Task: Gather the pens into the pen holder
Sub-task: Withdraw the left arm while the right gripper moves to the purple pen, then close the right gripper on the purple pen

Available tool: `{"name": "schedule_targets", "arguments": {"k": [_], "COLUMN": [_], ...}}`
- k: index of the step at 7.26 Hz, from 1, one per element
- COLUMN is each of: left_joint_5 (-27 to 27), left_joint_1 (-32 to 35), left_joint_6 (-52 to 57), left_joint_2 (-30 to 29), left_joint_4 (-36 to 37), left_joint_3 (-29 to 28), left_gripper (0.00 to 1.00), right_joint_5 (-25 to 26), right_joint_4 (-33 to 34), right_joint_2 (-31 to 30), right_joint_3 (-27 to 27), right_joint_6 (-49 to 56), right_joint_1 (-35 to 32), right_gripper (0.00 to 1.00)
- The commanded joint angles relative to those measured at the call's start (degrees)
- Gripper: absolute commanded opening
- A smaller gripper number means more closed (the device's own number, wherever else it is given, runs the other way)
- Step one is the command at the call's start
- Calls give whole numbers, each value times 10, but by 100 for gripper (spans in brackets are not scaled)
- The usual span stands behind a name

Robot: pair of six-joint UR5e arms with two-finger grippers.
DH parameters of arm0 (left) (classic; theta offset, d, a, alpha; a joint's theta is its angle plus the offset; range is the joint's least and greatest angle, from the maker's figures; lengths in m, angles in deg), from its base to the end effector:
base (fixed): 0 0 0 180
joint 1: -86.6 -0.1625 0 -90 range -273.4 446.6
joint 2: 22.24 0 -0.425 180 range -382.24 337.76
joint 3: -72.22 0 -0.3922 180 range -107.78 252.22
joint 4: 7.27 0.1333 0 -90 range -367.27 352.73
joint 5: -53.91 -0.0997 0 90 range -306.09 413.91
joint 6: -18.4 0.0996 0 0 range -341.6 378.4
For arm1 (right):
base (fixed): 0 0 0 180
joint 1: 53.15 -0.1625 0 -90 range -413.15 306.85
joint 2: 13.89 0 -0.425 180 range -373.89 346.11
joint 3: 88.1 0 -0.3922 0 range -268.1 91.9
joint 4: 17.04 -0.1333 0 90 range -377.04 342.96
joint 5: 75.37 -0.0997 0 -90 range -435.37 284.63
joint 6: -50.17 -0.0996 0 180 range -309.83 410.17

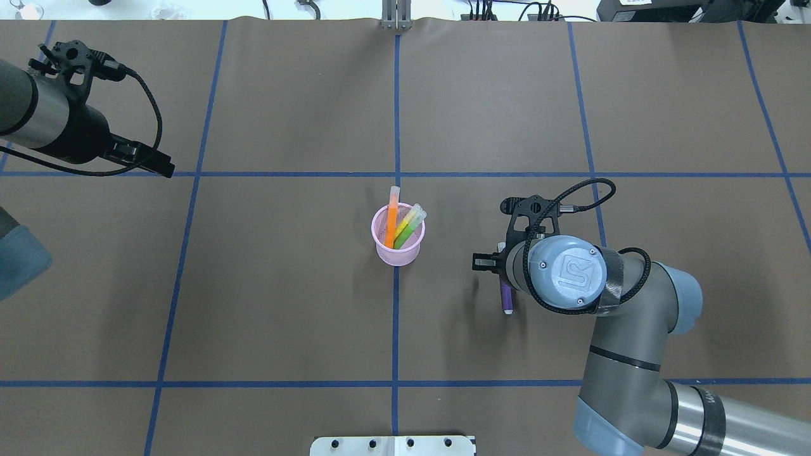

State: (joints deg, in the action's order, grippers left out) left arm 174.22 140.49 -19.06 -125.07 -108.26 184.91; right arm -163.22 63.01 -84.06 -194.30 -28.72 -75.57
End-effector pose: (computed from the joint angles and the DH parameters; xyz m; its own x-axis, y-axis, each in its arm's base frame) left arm 0.2539 -0.4889 0.3359 0.6290 0.3005 -0.7170 -0.0290 0.9307 0.3646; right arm -0.5044 -0.3564 0.3291 0.7086 0.0840 0.7006 -0.2747 0.9474 0.1641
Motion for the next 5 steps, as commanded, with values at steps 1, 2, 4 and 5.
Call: {"name": "schedule_targets", "arguments": {"k": [1, 2, 4, 5], "left_joint_5": [-1, -1, -2, -2], "left_joint_1": [-1, -1, -1, -1], "left_joint_6": [-2, -2, -2, -2], "left_joint_2": [0, 0, 0, 0], "left_joint_4": [-1, -1, -1, -2], "left_joint_3": [-1, -1, 0, -1], "left_gripper": [99, 99, 99, 99], "right_joint_5": [1, 1, -1, -2], "right_joint_4": [0, 1, 0, 0], "right_joint_2": [-1, -1, 1, 0], "right_joint_3": [7, 7, 27, 28], "right_joint_6": [7, 7, 8, 19], "right_joint_1": [3, 4, 6, 5], "right_gripper": [54, 51, 46, 44]}}
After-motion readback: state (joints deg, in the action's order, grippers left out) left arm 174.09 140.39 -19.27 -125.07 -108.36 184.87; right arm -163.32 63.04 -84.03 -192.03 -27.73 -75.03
